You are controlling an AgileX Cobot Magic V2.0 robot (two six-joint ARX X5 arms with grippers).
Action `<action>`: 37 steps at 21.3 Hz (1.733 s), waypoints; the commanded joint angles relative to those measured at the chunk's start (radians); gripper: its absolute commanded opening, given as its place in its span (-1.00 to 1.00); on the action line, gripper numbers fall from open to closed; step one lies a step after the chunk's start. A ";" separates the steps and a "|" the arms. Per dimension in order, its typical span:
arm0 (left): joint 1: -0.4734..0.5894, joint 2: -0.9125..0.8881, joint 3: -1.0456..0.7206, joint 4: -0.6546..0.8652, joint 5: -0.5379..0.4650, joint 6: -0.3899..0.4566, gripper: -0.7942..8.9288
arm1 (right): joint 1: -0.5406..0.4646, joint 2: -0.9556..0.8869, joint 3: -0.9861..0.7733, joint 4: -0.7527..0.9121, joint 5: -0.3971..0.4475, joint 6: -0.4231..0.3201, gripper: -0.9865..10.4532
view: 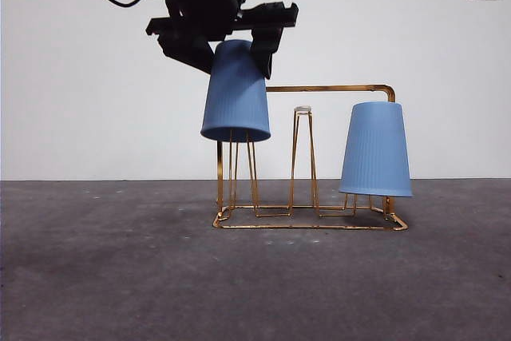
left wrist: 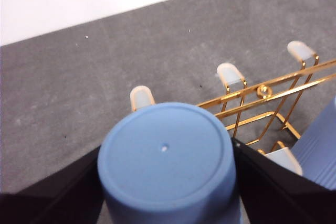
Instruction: Pick up cup 1,put cup 1 in the cup rack,pick up cup 2,put cup 2 in the cup rack
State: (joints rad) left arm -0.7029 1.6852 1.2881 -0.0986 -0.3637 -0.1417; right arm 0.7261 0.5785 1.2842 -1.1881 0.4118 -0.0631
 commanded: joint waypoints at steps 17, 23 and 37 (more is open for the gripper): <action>0.000 0.099 -0.005 -0.061 0.004 -0.065 -0.85 | 0.000 -0.003 -0.008 0.009 0.001 0.011 -0.55; 0.006 0.130 -0.005 -0.148 0.032 -0.098 -0.83 | 0.000 -0.003 -0.008 0.011 0.001 0.011 -0.55; 0.025 0.124 -0.005 -0.335 0.192 -0.120 0.27 | 0.000 -0.003 -0.008 0.008 0.000 0.011 -0.55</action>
State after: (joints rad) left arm -0.6777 1.8080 1.2881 -0.4343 -0.1745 -0.2558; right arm 0.7261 0.5785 1.2842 -1.1839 0.4118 -0.0631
